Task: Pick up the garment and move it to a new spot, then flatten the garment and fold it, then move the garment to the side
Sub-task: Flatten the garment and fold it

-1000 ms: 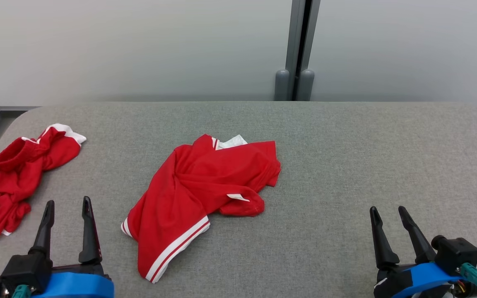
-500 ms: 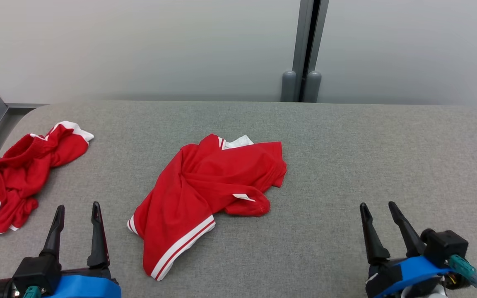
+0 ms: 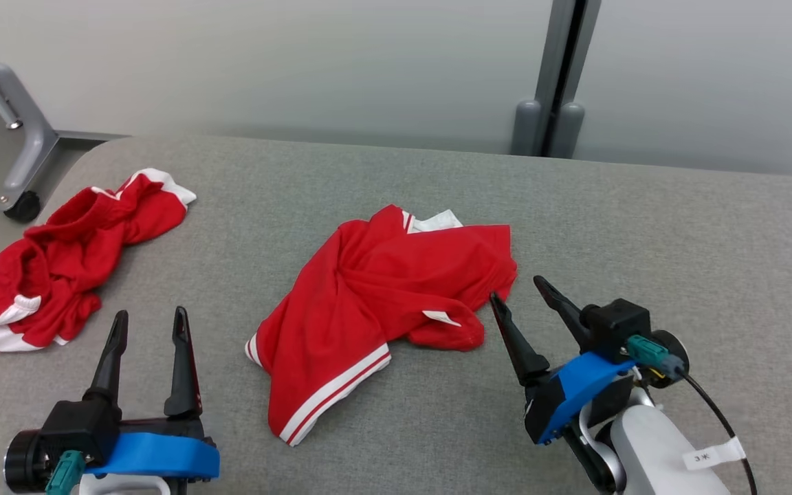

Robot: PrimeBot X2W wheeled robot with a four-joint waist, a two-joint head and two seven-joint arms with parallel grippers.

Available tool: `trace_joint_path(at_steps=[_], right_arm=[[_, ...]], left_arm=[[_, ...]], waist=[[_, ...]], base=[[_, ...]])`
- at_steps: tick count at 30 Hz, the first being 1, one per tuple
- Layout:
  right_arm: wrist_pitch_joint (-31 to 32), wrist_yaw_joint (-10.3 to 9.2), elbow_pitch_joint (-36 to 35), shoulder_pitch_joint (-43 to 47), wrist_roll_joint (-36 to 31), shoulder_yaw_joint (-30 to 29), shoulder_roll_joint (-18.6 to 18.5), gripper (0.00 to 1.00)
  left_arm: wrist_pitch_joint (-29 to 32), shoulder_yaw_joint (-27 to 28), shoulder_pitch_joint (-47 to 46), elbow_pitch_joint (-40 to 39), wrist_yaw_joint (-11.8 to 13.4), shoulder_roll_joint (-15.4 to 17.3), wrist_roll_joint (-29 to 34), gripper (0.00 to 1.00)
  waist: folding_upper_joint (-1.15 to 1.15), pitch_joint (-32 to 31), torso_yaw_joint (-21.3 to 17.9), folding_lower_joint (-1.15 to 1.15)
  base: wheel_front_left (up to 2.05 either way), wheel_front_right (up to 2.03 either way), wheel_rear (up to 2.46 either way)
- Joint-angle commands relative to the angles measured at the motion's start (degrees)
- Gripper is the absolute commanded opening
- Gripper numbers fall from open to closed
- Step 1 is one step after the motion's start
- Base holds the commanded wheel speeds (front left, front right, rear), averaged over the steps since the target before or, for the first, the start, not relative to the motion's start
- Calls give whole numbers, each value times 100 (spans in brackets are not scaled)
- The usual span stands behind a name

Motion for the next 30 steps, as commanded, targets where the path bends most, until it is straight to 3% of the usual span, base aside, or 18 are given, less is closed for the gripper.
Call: trace_joint_path(at_steps=[1,13,22,23,24,30], right_arm=[[22,3,209,-201,-36,94,-25,100],[-70,2,2210,-1050,-227,336,-26,100],[-336,2,3377,-1434,-82,394,-26,100],[-374,2,3441,-1453,-29,428,-26,46],[-434,2,3490,-1479,39,459,-26,0],[-713,2,3627,-1584,187,532,-27,0]], left_arm=[[-28,-3,-129,-3,-35,-36,45,100],[-29,39,-482,74,-237,-281,189,100],[-29,126,-507,134,-320,-387,273,100],[-29,137,-504,140,-327,-396,287,100],[-29,148,-497,144,-338,-406,297,100],[-29,236,-361,171,-351,-439,333,100]], waist=[[0,117,151,0],[0,523,706,0],[0,541,891,0],[0,534,895,0],[0,526,894,0],[0,385,719,0]], base=[[0,0,0],[0,0,0],[0,0,0],[0,0,0],[0,0,0],[0,0,0]])
